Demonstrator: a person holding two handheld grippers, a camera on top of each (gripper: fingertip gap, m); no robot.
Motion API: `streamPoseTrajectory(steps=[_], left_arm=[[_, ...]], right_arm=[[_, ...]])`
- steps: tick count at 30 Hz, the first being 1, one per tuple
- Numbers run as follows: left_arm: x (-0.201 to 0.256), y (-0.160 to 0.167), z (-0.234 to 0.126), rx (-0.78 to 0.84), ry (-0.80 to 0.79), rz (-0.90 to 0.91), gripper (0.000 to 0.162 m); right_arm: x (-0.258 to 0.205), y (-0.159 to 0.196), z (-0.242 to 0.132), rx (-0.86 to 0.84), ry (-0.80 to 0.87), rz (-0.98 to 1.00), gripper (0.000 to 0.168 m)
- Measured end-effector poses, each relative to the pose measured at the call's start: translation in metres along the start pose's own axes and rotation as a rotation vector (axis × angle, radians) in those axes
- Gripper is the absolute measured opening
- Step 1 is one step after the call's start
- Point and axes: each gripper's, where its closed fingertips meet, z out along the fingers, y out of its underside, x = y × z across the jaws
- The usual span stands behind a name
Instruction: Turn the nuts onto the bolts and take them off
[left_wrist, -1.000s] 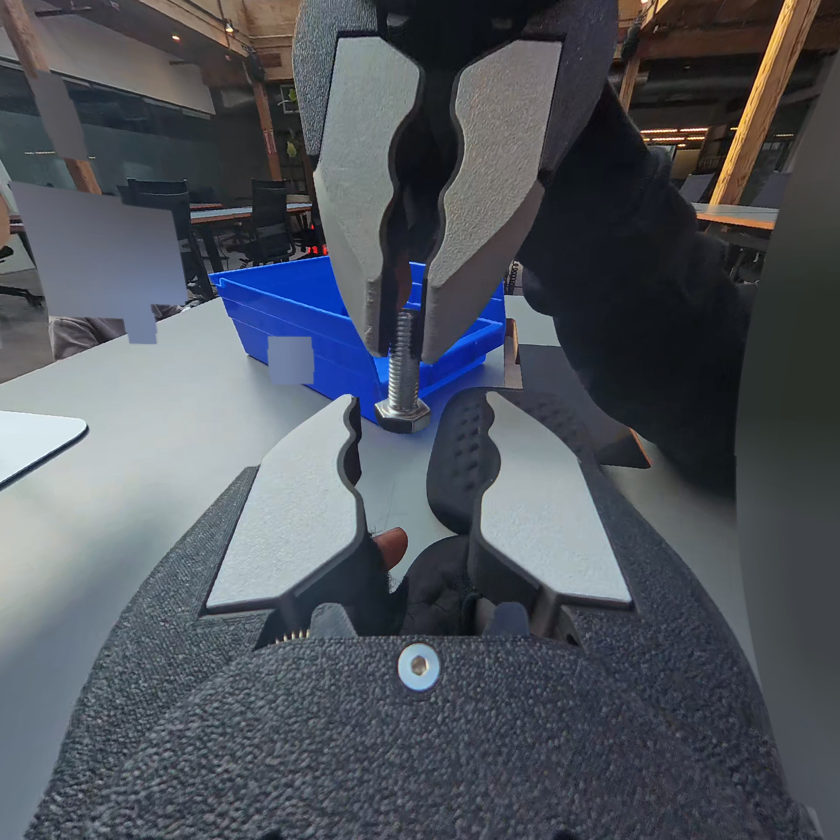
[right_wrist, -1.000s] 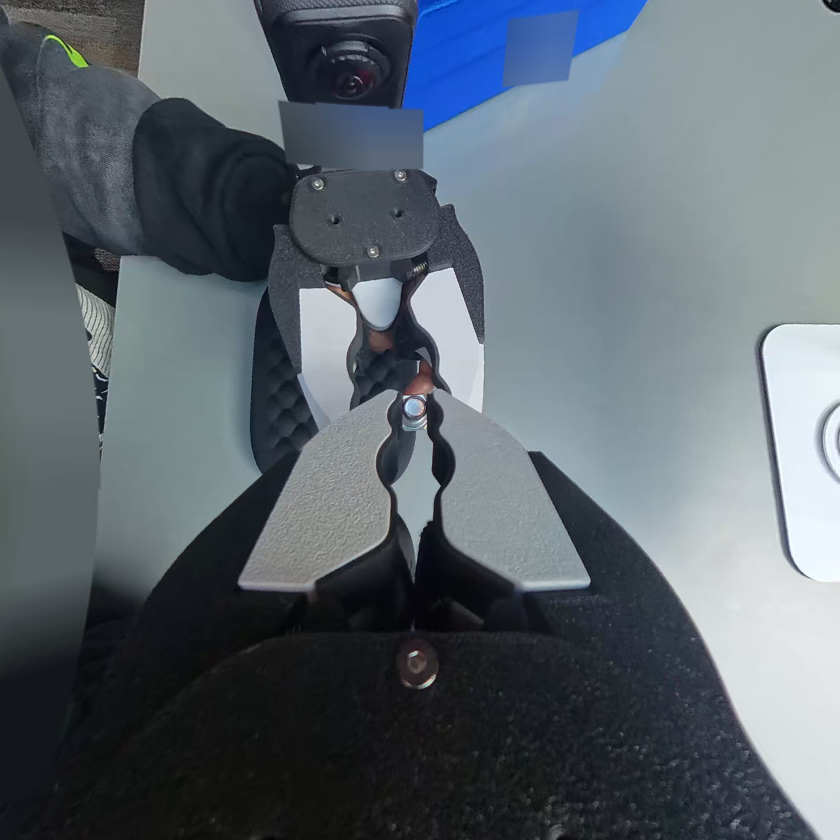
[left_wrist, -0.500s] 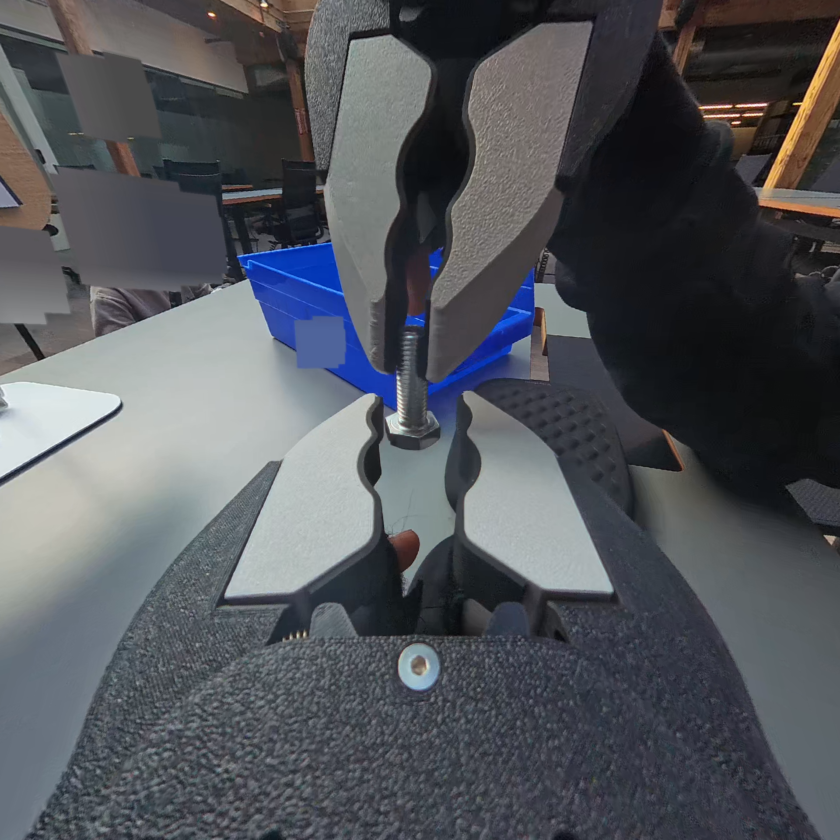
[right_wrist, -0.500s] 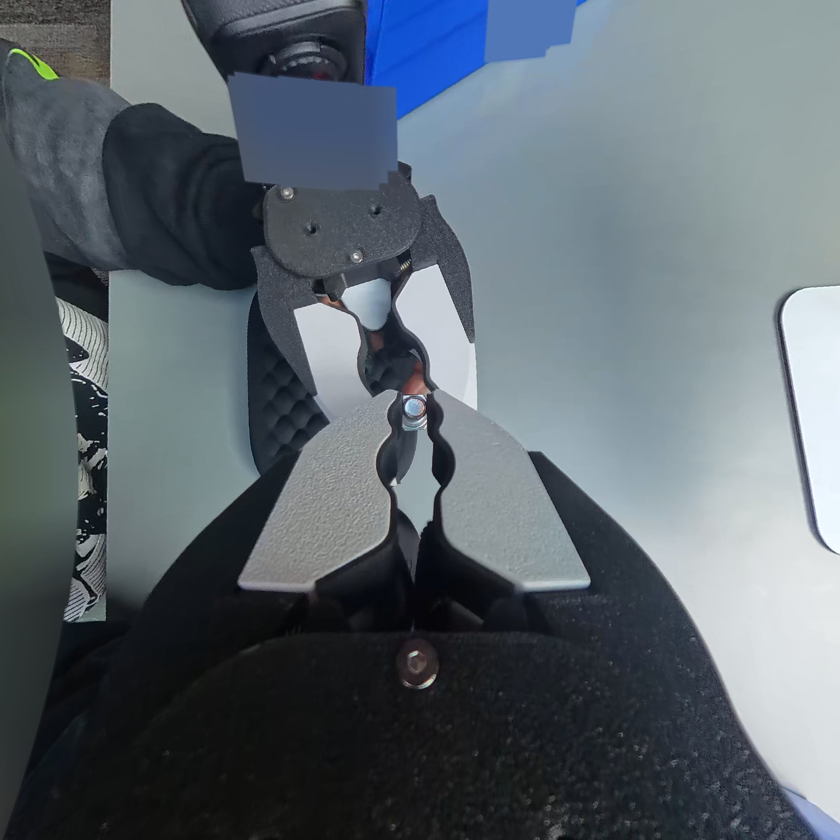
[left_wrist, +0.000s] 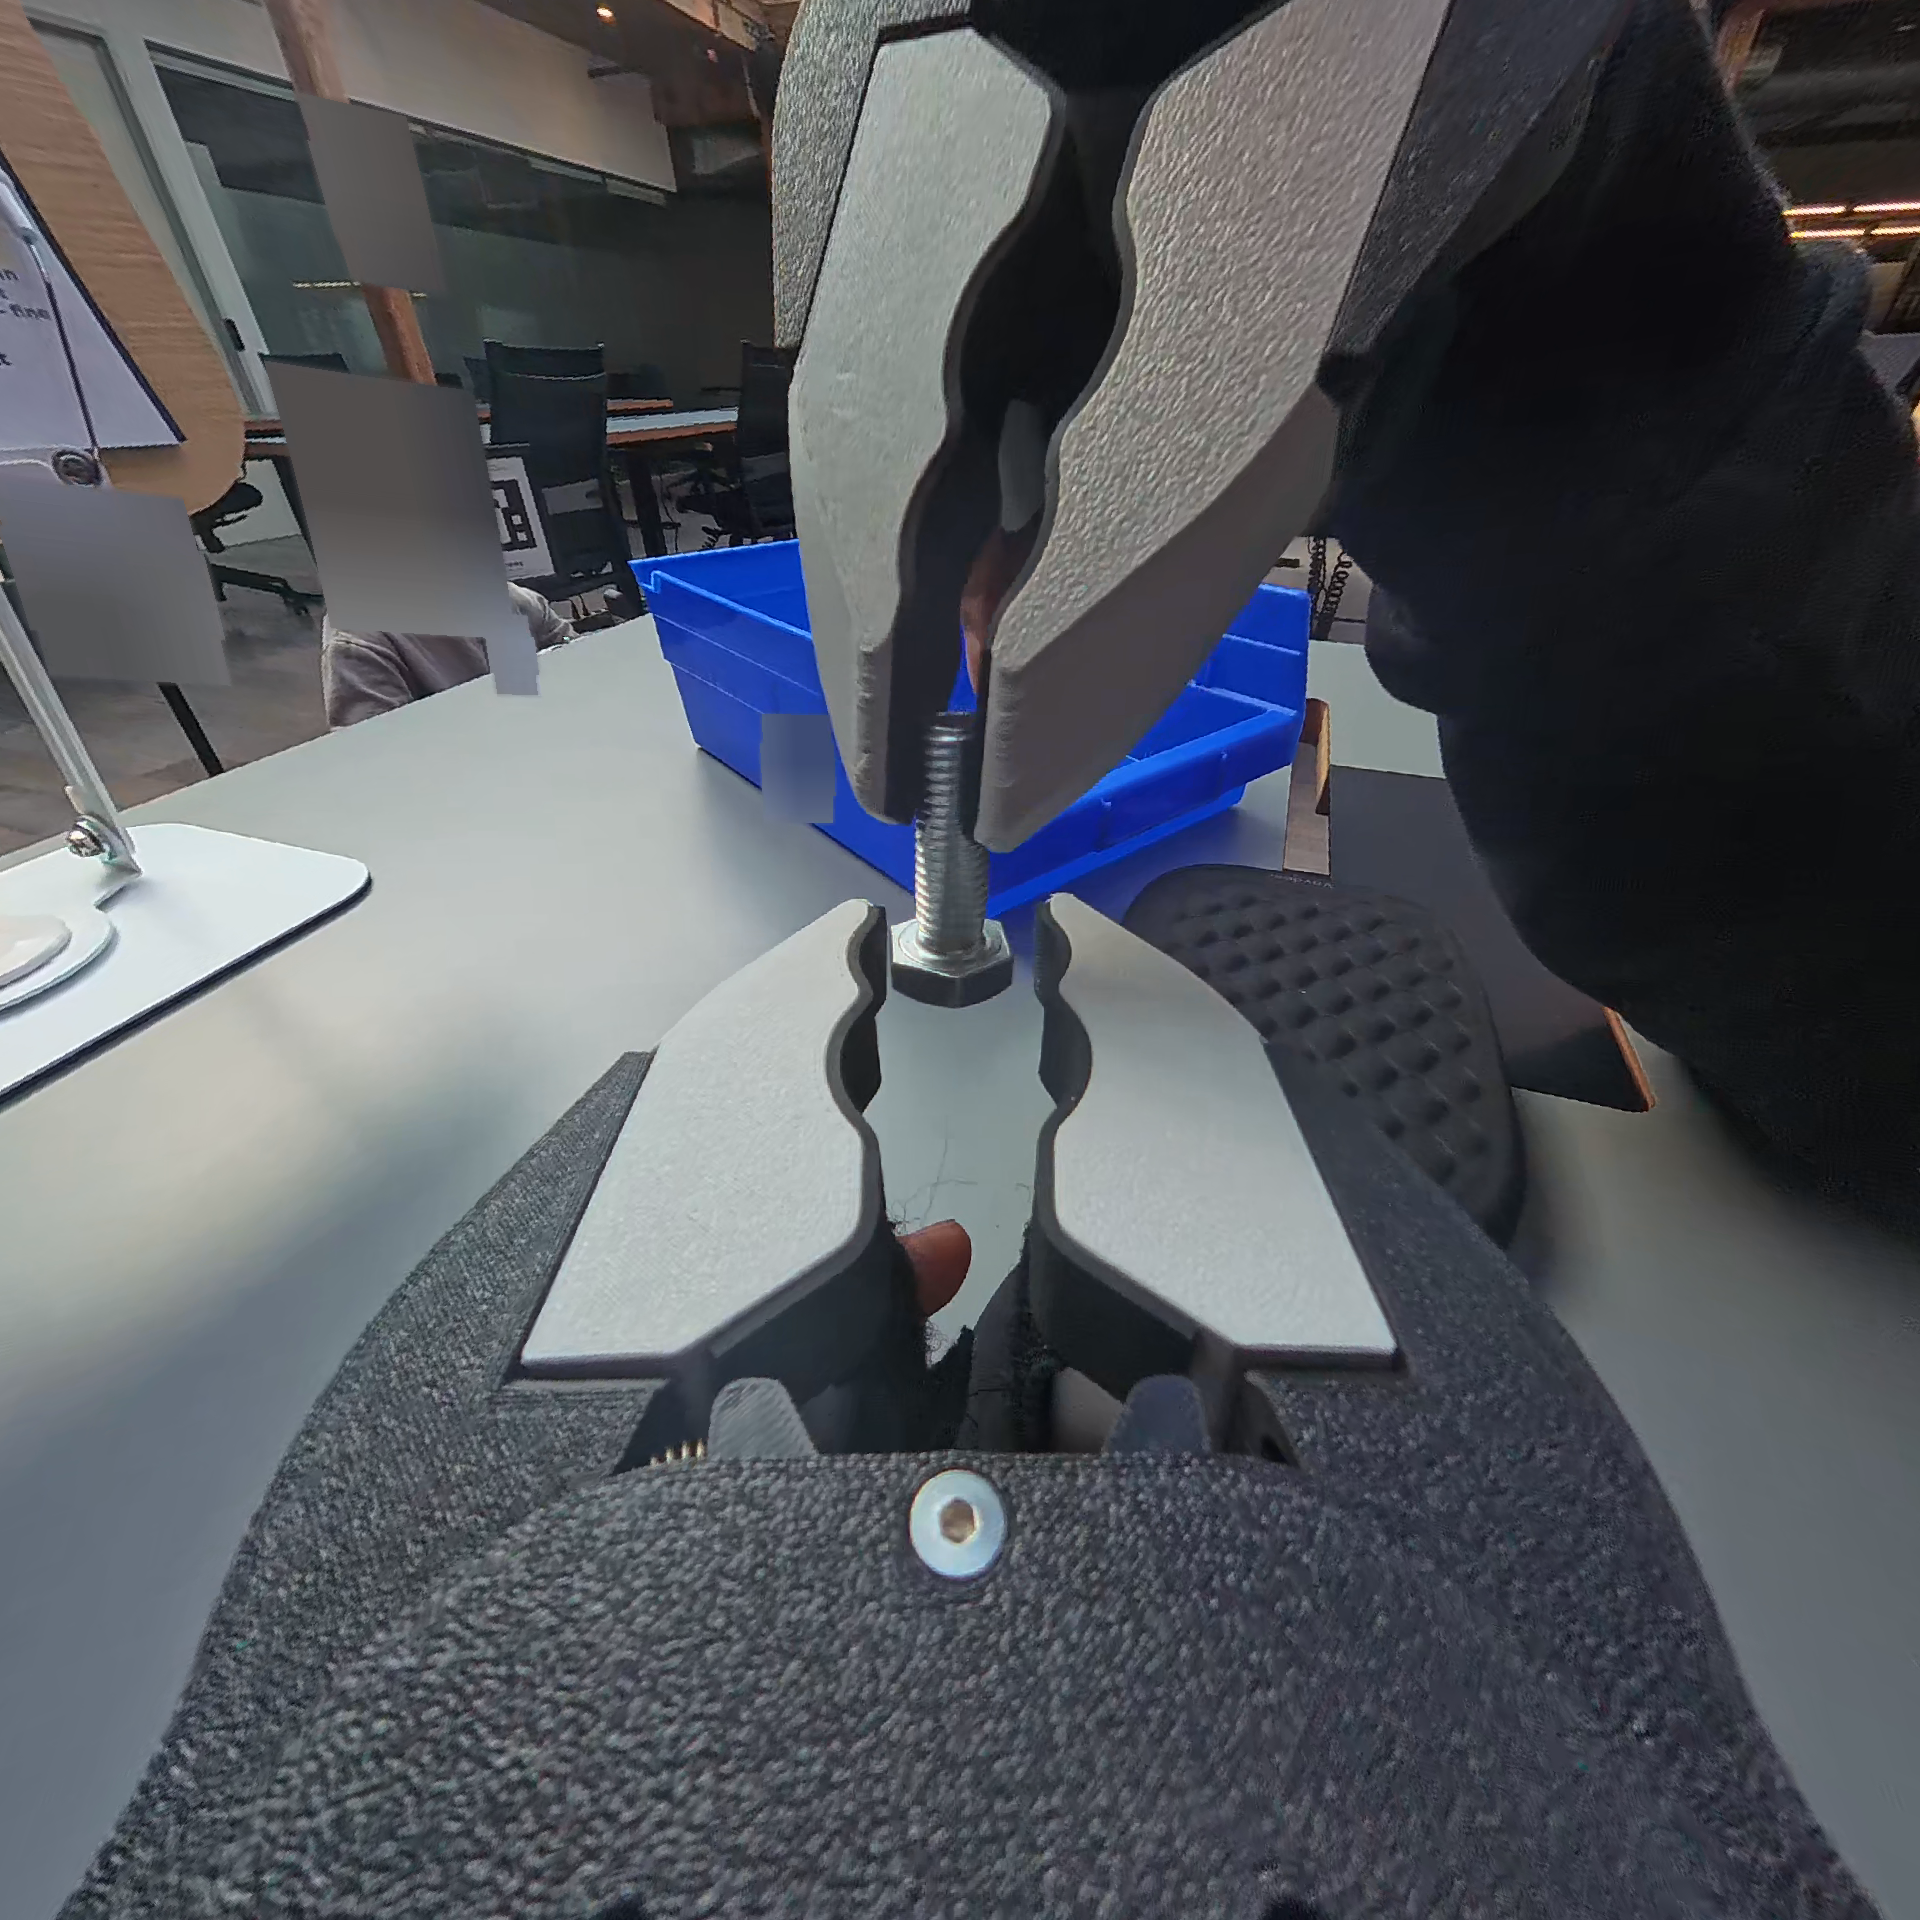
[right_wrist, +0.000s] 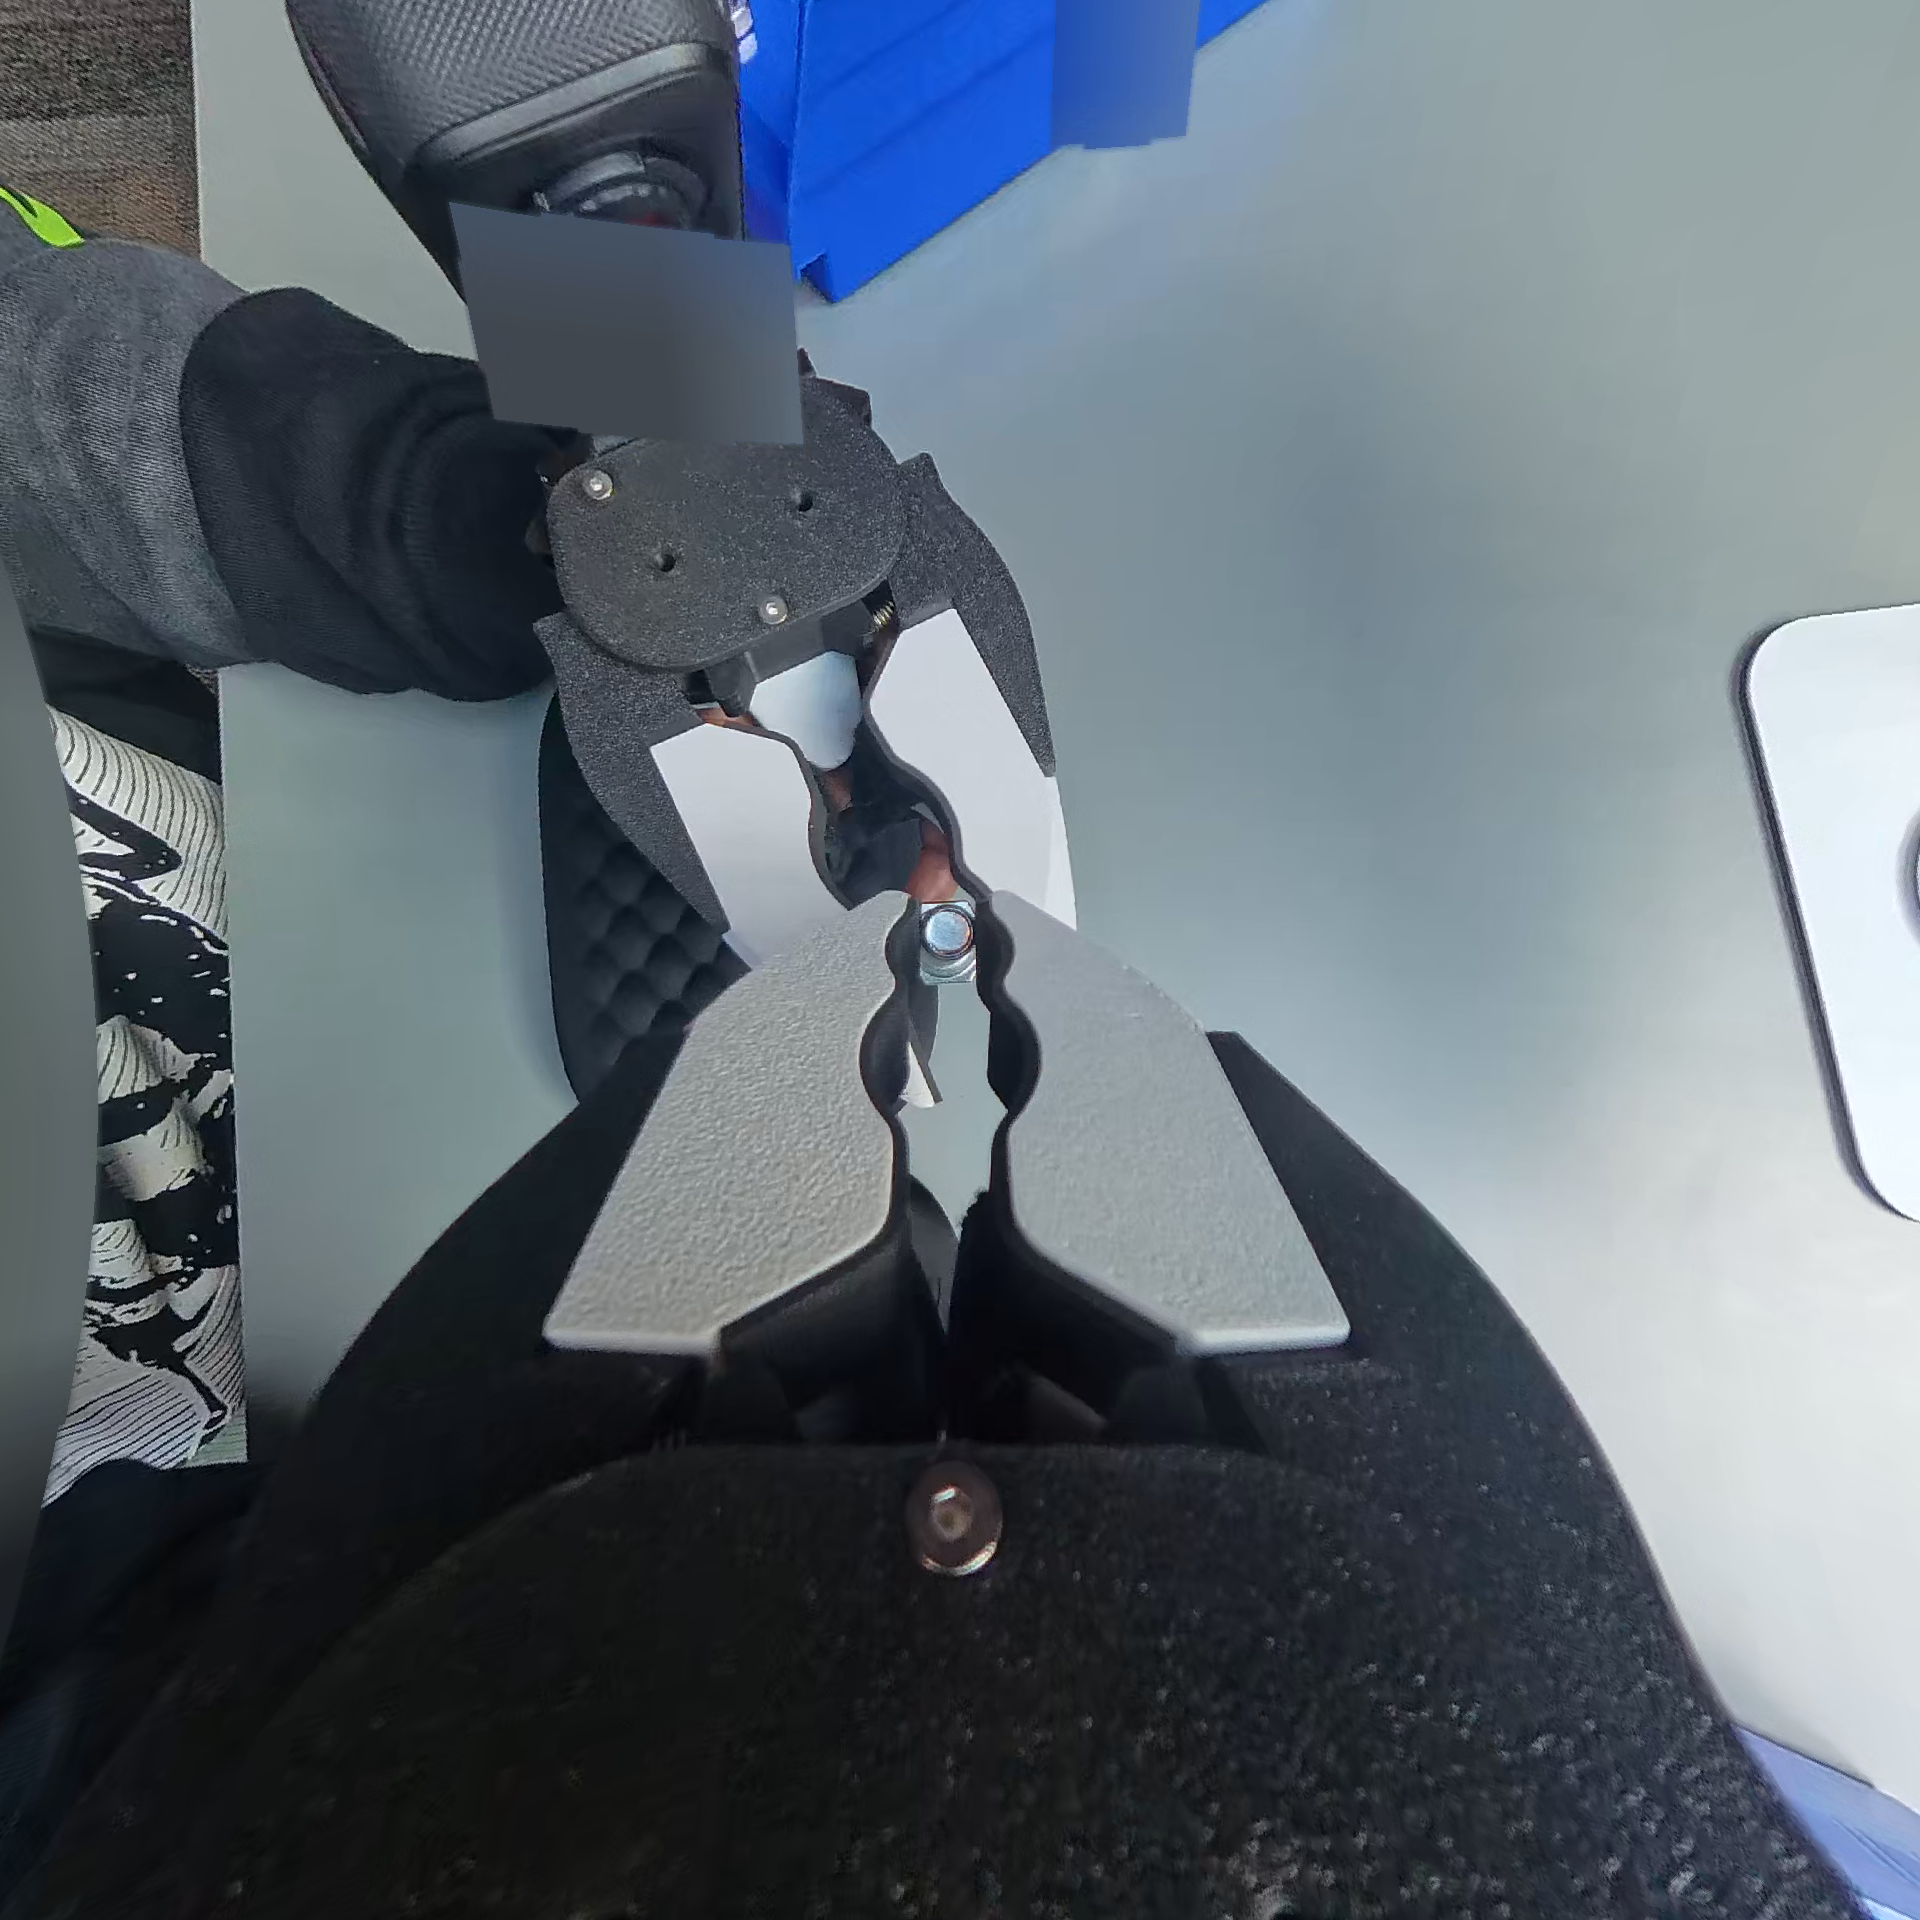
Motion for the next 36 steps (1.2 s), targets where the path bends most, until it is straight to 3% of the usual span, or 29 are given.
streamPoseTrajectory(steps=[16, 21, 25, 36], left_arm=[[-0.001, 0.0, -0.001, 0.005, 0.002, -0.002, 0.015], [0.003, 0.003, -0.005, -0.034, 0.053, 0.037, 0.015], [-0.004, -0.001, -0.029, -0.036, 0.125, 0.025, 0.015], [-0.023, 0.002, -0.052, -0.028, 0.115, 0.016, 0.015]], right_arm=[[-0.002, 0.001, 0.001, 0.002, -0.02, -0.001, 0.009], [-0.001, -0.004, -0.007, 0.048, -0.012, 0.0, 0.032], [0.012, 0.017, -0.014, -0.018, 0.063, -0.014, 0.038], [0.038, 0.091, 0.087, -0.429, -0.064, 0.043, 0.031]])
